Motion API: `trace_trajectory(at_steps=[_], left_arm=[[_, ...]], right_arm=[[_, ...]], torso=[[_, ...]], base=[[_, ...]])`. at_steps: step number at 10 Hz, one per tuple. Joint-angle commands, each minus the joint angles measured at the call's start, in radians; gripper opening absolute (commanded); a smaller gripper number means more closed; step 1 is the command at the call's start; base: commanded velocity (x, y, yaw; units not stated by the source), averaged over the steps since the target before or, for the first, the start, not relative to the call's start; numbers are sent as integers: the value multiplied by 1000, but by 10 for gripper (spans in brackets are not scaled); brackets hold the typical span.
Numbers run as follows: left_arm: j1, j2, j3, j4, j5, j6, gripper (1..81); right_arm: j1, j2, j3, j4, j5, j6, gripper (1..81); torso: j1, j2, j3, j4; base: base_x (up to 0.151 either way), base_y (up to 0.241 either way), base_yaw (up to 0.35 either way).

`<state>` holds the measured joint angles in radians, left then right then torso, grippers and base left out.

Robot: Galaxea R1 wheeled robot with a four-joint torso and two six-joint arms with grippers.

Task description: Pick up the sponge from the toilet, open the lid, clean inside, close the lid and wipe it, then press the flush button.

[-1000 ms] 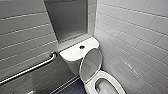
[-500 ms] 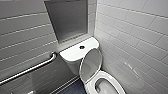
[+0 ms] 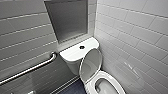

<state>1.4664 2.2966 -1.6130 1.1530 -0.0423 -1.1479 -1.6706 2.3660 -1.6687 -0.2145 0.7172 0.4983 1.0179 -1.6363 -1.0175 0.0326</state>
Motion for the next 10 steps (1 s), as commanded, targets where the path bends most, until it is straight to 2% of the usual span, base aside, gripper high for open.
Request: trace_trajectory(at_steps=[1, 4, 7, 10], left_arm=[[73, 58, -54, 83, -45, 37, 811], [82, 115, -130, 83, -47, 39, 811], [90, 160, -189, 83, -45, 39, 811], [108, 219, -277, 83, -44, 39, 811]], right_arm=[[70, -152, 213, -36, -24, -10, 10], [169, -213, 273, -26, -38, -10, 10], [295, -261, 348, 55, -54, -10, 10], [479, -255, 383, 134, -182, -10, 10]], torso=[[0, 0, 0, 0], [0, 0, 0, 0], [0, 0, 0, 0], [0, 0, 0, 0]], base=[[0, 0, 0], [0, 0, 0], [0, 0, 0], [0, 0, 0]])
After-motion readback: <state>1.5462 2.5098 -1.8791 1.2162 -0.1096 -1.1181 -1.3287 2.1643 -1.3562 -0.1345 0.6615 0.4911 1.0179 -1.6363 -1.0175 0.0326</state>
